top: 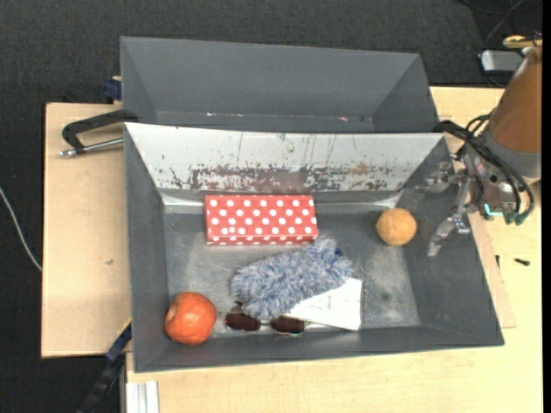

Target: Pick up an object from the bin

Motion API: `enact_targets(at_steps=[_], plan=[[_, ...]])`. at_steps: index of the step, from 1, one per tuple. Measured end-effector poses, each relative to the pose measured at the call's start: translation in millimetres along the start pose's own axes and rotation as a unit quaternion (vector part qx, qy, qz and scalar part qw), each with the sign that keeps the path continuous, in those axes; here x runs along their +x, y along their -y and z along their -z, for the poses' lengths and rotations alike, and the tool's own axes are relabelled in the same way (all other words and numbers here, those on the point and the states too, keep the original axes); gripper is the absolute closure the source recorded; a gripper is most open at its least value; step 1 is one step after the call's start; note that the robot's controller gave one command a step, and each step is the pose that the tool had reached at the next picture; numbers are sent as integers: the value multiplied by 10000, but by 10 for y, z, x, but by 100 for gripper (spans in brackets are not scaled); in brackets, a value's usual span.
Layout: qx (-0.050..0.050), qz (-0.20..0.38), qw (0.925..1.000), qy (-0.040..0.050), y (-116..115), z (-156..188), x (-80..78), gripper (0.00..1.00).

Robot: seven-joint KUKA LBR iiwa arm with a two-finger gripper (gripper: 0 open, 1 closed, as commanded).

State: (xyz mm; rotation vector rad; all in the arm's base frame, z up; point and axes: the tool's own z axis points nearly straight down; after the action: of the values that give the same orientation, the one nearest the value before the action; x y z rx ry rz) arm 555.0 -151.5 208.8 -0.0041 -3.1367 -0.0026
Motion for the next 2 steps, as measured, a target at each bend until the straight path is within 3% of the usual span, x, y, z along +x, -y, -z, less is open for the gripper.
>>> enact_targets(at_steps=[1, 2], plan=[[9, 10, 10000, 39, -6, 42, -18, 0], [15, 248, 9997, 65, -90, -595, -302, 0]])
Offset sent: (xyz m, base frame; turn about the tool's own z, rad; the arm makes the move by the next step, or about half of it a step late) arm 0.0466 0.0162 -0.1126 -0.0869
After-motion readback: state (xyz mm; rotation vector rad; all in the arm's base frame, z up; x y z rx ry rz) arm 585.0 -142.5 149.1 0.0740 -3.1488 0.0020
